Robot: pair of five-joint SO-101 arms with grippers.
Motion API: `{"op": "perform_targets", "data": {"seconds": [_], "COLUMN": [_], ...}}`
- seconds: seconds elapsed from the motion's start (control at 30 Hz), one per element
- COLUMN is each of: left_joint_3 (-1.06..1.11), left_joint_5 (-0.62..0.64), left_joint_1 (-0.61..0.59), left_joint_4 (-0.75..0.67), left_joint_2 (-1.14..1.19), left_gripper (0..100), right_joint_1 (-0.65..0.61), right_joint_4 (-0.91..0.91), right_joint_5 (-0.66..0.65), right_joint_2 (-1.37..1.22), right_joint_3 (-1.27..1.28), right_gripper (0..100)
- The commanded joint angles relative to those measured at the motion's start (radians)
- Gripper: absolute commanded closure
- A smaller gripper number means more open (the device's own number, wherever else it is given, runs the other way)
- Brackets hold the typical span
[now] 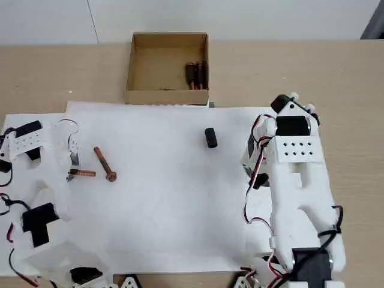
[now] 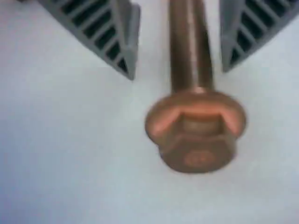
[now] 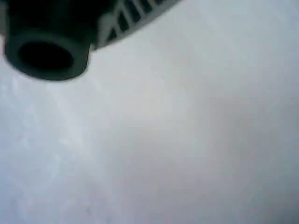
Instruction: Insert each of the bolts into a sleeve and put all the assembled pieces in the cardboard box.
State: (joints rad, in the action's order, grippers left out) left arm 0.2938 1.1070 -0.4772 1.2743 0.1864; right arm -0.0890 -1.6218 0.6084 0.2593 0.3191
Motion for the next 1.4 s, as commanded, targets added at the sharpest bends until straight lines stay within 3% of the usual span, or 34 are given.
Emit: {"op": "perform_targets", "data": {"seconds": [0.0, 0.23, 0.43, 0.63, 1.17, 1.37], "left_joint_3": [-0.044, -0.042, -0.045, -0.058, -0.634, -0.809], "left_joint_5": [0.006, 0.006, 0.003, 0.003, 0.0, -0.021], "left_joint_1": [-0.005, -0.023, -0.064, -0.058, -0.041, 0.04], "left_joint_4": [-0.014, -0.068, -0.091, -0.08, 0.405, 0.479], "left_joint_2": [0.014, 0.052, 0.109, 0.112, 0.11, 0.11], "left_gripper": [88, 89, 99, 99, 99, 99], "right_joint_1": [0.007, 0.007, 0.007, 0.005, -0.001, -0.002], "right_joint_4": [0.012, 0.012, 0.005, 0.002, -0.076, -0.074], "right_joint_5": [0.003, 0.003, 0.003, 0.002, 0.0, -0.028], "right_joint_2": [0.035, 0.039, 0.041, 0.042, 0.071, 0.174], "right_joint_3": [-0.009, -0.009, -0.012, -0.021, -0.212, -0.212], "right_gripper": [99.5, 99.5, 99.5, 99.5, 99.5, 99.5]}}
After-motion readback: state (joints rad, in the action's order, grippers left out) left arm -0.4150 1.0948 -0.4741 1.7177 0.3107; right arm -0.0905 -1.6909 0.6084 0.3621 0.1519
